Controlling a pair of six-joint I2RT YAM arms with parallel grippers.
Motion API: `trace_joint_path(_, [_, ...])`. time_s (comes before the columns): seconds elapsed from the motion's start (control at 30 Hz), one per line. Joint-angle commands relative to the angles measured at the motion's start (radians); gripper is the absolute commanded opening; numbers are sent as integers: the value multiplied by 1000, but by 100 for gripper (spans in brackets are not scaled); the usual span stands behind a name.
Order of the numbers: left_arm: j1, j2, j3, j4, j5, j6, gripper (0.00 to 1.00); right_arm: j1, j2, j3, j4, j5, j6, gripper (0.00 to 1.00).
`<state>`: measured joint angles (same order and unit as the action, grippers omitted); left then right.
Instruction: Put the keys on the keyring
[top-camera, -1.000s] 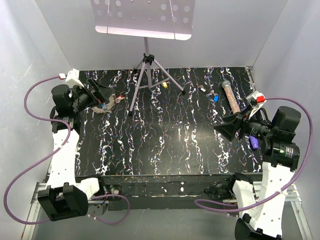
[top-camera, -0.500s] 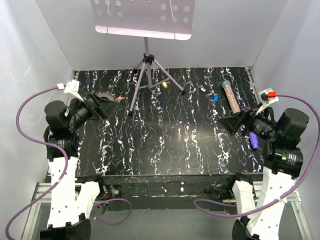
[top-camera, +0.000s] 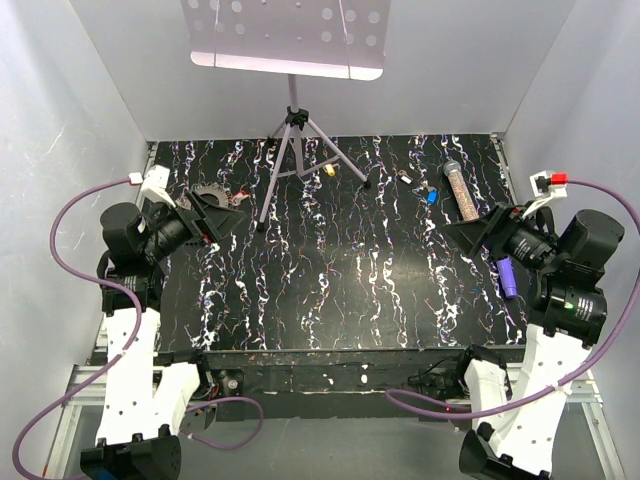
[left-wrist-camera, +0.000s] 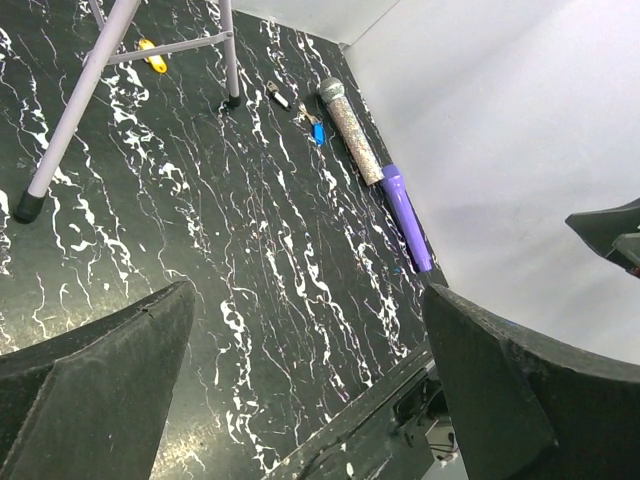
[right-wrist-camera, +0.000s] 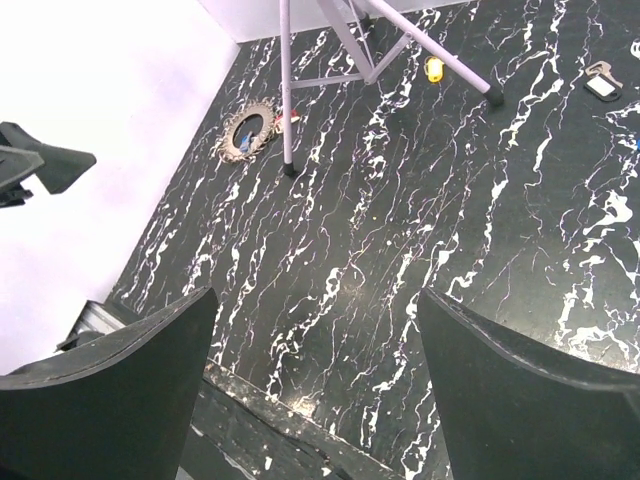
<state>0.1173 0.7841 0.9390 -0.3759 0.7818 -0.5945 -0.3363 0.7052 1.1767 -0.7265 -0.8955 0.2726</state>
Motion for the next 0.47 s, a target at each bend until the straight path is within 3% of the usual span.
trace_joint_path(0.0, [-7,-26,29,-34,19,56,98,-18,19,34,64,10,71,90])
trace_joint_path(0.43, [-8,-26,17,-20,42,52,98,-35,37,-11,128,10,112,91])
